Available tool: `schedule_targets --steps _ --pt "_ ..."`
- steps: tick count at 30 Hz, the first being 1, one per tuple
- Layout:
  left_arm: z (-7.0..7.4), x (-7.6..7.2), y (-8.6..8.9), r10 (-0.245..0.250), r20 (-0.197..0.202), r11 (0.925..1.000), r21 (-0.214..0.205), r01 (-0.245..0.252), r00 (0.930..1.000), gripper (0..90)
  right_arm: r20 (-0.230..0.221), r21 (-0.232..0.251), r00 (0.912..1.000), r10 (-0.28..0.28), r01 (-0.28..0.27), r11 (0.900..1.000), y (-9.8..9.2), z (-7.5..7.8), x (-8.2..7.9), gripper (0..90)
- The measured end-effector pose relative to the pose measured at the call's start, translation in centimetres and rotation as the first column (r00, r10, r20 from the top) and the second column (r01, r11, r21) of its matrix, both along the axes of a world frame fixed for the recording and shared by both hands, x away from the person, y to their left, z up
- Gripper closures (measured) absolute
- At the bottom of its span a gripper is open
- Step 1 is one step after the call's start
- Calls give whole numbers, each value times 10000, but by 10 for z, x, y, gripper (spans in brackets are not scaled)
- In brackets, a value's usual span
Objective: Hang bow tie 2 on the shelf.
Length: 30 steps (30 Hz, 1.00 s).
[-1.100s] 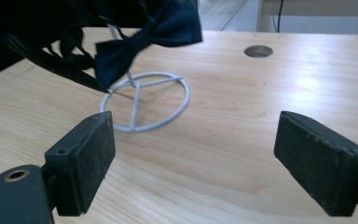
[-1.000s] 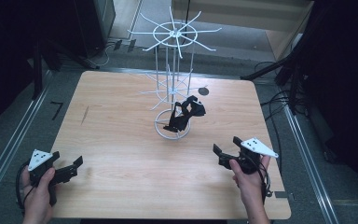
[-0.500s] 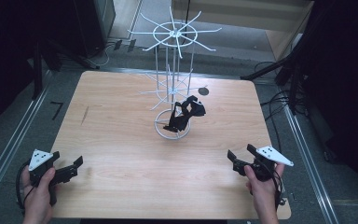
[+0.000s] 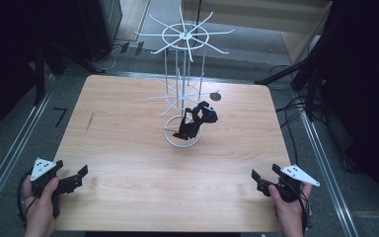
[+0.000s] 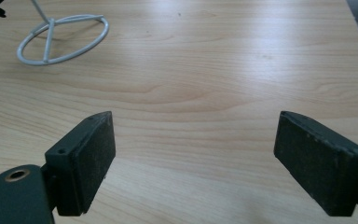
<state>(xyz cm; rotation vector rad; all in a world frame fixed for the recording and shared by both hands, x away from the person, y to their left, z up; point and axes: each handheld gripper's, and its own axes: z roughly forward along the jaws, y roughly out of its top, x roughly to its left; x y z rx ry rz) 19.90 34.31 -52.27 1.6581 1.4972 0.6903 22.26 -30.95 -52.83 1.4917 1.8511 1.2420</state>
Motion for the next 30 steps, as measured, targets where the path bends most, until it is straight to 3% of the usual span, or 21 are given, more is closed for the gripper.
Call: schedule_targets --steps 16,22,30 --pt "0 0 0 59 -5 10000 2 -59 10000 84 -180 262 9939 -1091 1095 9936 -54 -12 -21 131" --pt "0 0 0 67 4 10000 -19 -67 10000 84 -165 102 9909 -1338 1340 9909 -70 -16 -31 130" --pt "0 0 0 53 -32 10000 -13 -53 10000 83 -96 798 9817 -1901 1902 9785 -90 -16 -43 133"
